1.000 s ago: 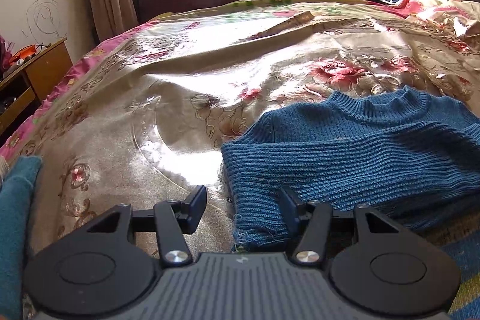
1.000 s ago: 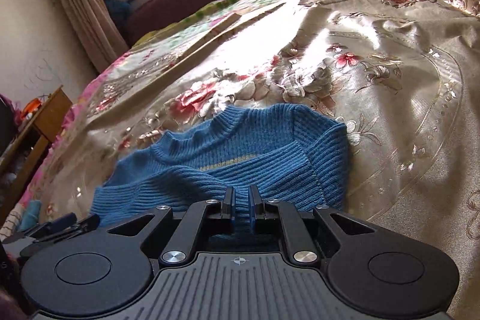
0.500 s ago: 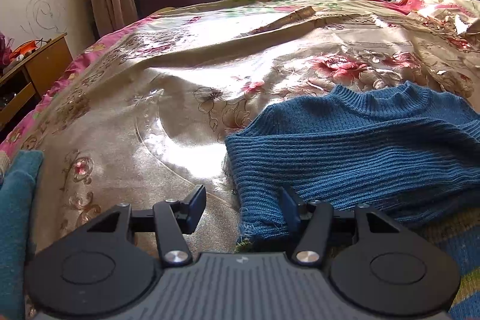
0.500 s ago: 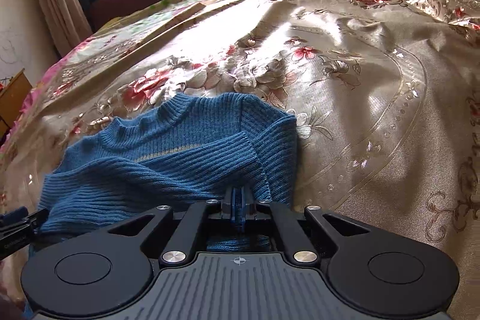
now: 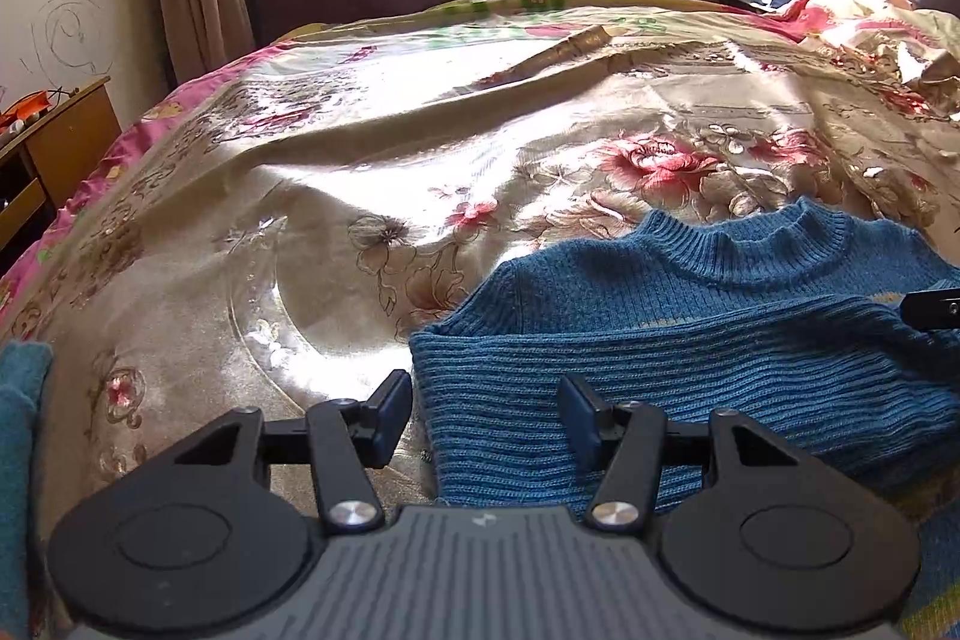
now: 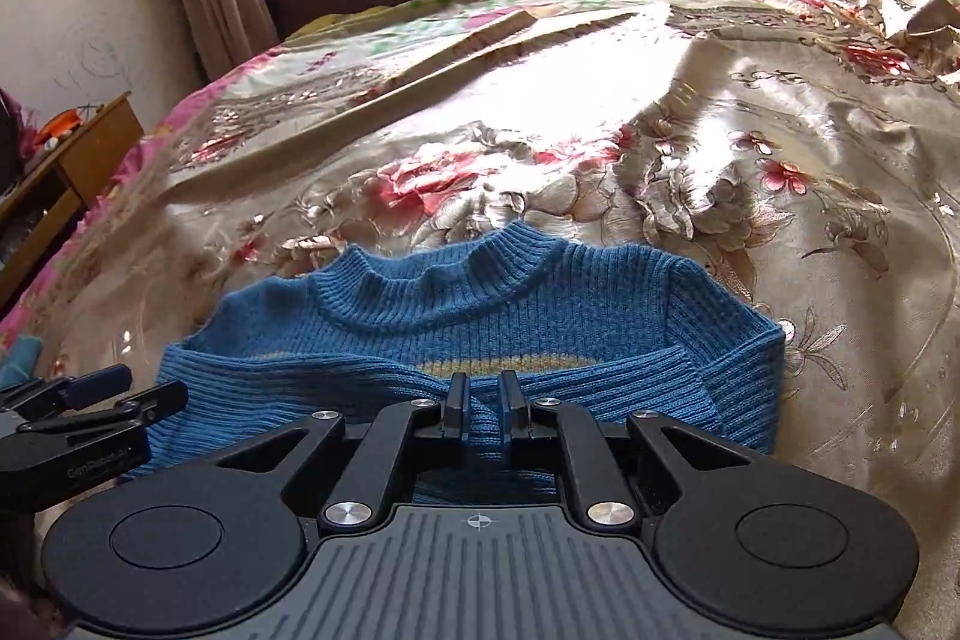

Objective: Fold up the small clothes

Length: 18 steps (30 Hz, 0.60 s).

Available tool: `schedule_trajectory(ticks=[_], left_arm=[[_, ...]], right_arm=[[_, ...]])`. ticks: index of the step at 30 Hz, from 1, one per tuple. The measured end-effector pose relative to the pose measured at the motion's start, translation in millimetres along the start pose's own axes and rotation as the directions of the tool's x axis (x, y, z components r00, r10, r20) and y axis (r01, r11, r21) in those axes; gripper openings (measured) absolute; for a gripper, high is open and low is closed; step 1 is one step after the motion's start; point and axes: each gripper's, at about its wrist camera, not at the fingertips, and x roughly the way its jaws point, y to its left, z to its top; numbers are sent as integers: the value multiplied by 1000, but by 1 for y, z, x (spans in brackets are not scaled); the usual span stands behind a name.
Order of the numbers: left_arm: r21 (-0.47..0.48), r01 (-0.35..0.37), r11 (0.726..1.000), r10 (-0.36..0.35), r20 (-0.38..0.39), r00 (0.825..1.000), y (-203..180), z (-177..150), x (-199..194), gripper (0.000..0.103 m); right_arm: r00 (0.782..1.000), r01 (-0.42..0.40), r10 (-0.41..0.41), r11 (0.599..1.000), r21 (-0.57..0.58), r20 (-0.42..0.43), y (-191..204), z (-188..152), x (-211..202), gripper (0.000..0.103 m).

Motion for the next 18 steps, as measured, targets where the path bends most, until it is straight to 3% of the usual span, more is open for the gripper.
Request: schedule_trajectory(ticks=[3,10,14,18], left_arm=[[-7,-1,1000,1,-13,1000,7,-7,5,60],[-27,3,1000,-3,6,1000,16,-14,-5,62],[-16,17,1000,-17,32,999,20,-16,-18,62],[-7,13,1000,-13,7,1000,19,-19,-16,62]], right_arm=[[999,50,-50,999,21,-13,-21,-7,2,11],[998,56,-59,994,96,28,-58,-8,-24,13],[998,25,-28,997,74,48,-59,-5,-29,13],[1000,17,-17,998,58,2,-54,-7,-16,13]])
